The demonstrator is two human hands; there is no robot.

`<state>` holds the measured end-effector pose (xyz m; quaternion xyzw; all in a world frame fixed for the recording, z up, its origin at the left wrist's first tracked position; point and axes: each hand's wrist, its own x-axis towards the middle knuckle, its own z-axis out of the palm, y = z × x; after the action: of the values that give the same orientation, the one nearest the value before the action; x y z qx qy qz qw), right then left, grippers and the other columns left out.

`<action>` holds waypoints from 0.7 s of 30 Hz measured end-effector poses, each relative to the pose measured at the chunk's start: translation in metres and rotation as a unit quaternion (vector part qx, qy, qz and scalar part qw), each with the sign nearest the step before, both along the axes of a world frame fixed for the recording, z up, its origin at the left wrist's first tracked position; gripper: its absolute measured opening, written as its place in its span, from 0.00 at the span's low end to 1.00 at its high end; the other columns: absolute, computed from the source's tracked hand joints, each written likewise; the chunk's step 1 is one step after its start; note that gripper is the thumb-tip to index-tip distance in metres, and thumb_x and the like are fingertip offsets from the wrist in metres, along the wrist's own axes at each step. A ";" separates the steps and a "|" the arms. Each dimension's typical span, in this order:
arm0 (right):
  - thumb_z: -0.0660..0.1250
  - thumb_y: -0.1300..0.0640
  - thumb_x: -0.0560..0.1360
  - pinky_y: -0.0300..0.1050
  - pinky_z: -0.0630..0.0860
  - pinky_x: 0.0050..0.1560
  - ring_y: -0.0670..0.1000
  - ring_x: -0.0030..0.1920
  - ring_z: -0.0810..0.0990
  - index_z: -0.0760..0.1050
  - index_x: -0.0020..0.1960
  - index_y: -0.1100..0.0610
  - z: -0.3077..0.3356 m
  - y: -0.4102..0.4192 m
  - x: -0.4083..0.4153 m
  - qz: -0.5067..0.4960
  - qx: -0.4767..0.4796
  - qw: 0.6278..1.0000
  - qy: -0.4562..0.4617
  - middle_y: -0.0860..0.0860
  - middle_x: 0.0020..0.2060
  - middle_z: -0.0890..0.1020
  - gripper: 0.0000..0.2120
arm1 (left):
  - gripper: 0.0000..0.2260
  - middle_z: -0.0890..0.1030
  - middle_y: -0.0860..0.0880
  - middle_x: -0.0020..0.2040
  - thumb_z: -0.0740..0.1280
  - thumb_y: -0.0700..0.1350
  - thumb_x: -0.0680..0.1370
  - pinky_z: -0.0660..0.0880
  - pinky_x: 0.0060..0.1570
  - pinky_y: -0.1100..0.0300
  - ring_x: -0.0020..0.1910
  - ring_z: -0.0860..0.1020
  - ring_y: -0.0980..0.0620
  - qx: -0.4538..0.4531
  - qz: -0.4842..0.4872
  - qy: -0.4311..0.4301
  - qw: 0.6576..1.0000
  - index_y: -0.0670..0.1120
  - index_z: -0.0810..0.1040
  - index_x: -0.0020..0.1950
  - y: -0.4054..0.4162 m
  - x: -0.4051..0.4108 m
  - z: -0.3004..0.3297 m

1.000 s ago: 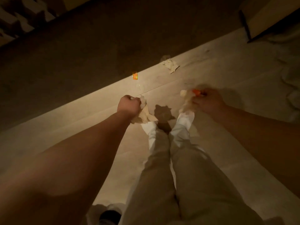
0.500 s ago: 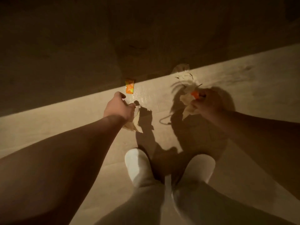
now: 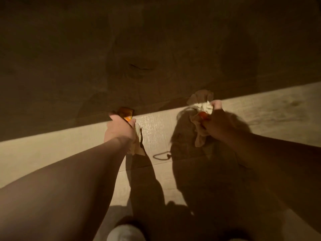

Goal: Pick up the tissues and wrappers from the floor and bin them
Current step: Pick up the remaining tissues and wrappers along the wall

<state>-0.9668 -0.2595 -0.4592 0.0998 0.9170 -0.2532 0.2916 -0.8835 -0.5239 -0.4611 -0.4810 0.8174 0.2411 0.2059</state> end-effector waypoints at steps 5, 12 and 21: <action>0.62 0.53 0.79 0.46 0.71 0.44 0.57 0.50 0.79 0.71 0.64 0.54 0.002 0.001 0.005 0.083 0.054 0.995 0.022 0.54 0.53 0.82 0.15 | 0.20 0.79 0.36 0.62 0.60 0.53 0.82 0.73 0.58 0.48 0.62 0.77 0.36 0.009 -0.044 -0.036 0.998 0.38 0.68 0.64 -0.009 -0.002 -0.002; 0.66 0.56 0.77 0.47 0.73 0.50 0.54 0.55 0.76 0.74 0.63 0.59 0.029 0.000 0.036 0.089 0.054 0.994 -0.034 0.55 0.56 0.79 0.15 | 0.09 0.81 0.45 0.38 0.65 0.46 0.76 0.74 0.33 0.58 0.35 0.80 0.46 0.051 -0.165 -0.078 0.982 0.41 0.80 0.44 0.005 0.025 0.044; 0.66 0.58 0.76 0.45 0.74 0.48 0.61 0.56 0.80 0.77 0.60 0.61 0.246 0.047 0.104 -0.010 -0.015 0.994 -0.110 0.58 0.54 0.81 0.14 | 0.05 0.79 0.46 0.43 0.66 0.43 0.75 0.73 0.41 0.57 0.42 0.77 0.47 0.142 -0.175 -0.097 0.969 0.43 0.76 0.49 0.065 0.058 0.258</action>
<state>-0.8629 -0.2123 -0.2128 0.1315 0.8743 -0.2575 0.3898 -0.8256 -0.4588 -0.2036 -0.3169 0.8223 0.2672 0.3898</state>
